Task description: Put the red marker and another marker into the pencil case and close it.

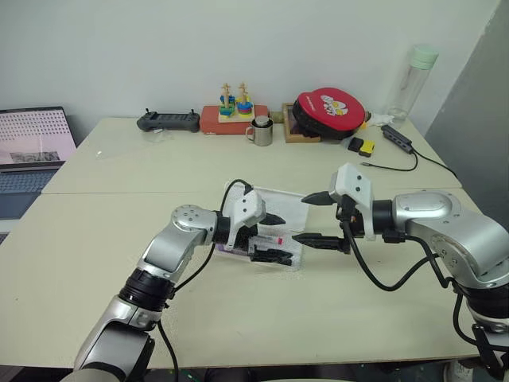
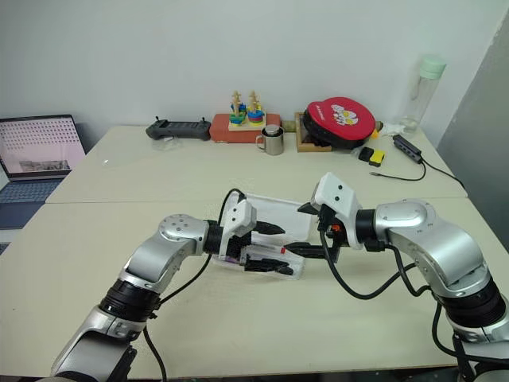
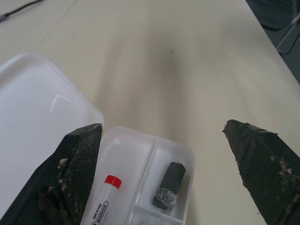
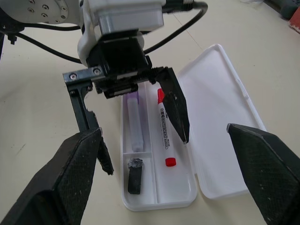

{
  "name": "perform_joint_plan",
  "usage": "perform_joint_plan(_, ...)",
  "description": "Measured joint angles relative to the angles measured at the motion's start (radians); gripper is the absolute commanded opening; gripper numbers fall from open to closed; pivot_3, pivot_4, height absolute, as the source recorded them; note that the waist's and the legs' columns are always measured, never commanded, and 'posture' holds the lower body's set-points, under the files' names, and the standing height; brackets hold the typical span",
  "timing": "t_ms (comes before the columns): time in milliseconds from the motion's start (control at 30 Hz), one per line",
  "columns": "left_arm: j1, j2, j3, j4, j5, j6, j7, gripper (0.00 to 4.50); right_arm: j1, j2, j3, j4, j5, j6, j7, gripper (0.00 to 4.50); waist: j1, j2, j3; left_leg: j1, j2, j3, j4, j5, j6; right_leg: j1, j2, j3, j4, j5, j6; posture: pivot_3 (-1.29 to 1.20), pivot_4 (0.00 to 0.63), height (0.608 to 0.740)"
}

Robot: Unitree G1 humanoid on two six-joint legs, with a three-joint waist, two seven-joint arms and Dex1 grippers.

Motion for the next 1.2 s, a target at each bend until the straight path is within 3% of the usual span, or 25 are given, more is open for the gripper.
perform_joint_plan(233,0.020,0.021,0.009,-0.018,-0.004,0.016,0.018,4.43,0.001,0.021,-0.001,0.019,0.000,-0.002,-0.006,4.50,0.000,-0.002,-0.004,0.000,0.000,0.000,0.000,0.000,0.000,0.000,0.000,0.000,0.000,0.000,0.000,0.00,0.000,0.740)
perform_joint_plan(400,0.044,0.032,0.062,-0.021,-0.009,0.015,0.062,4.43,-0.084,0.113,-0.007,0.164,-0.031,-0.022,-0.074,4.50,-0.004,-0.002,-0.006,0.001,0.000,0.001,0.000,0.000,0.000,0.000,0.000,0.000,0.000,0.000,0.000,0.00,0.000,0.740)
perform_joint_plan(600,0.126,0.080,0.201,-0.086,-0.088,0.072,0.109,4.43,-0.225,0.204,0.000,0.418,-0.125,-0.087,-0.133,4.50,-0.014,-0.002,-0.007,0.001,0.000,0.000,-0.001,0.000,0.000,0.000,0.000,0.000,0.001,0.000,0.000,0.00,0.000,0.740)
perform_joint_plan(700,0.160,0.088,0.328,-0.153,-0.155,0.109,0.181,4.43,-0.307,0.264,0.020,0.614,-0.202,-0.144,-0.158,4.50,-0.022,-0.002,-0.007,0.001,0.000,0.000,0.000,0.000,0.000,0.000,0.000,0.000,0.001,0.000,0.000,0.00,0.000,0.740)
perform_joint_plan(733,0.160,0.089,0.331,-0.155,-0.156,0.110,0.182,4.43,-0.308,0.265,0.020,0.618,-0.203,-0.145,-0.159,4.50,-0.023,-0.002,-0.007,0.001,0.000,0.000,0.000,0.000,0.000,0.000,0.000,0.000,0.001,0.000,0.000,0.00,0.150,0.740)
perform_joint_plan(800,0.169,0.101,0.401,-0.207,-0.198,0.131,0.219,4.43,-0.358,0.288,0.022,0.703,-0.241,-0.179,-0.173,4.50,-0.023,0.000,0.024,0.007,0.002,0.001,0.000,-0.001,0.001,0.006,0.000,-0.001,0.001,0.000,-0.001,0.00,0.150,0.740)
perform_joint_plan(933,0.215,0.111,0.458,-0.247,-0.240,0.172,0.269,4.50,-0.387,0.328,0.032,0.869,-0.291,-0.221,-0.187,3.81,-0.029,0.005,0.041,0.002,0.002,-0.001,-0.001,-0.001,0.002,0.000,0.001,-0.001,0.001,0.003,-0.002,0.00,0.150,0.740)
perform_joint_plan(1200,0.229,0.133,0.532,-0.290,-0.322,0.220,0.323,4.50,-0.477,0.392,0.038,1.123,-0.389,-0.337,-0.182,1.66,-0.037,0.009,0.046,-0.001,0.001,0.000,-0.001,-0.001,0.002,-0.003,0.000,0.000,0.000,0.003,-0.002,0.00,0.150,0.740)
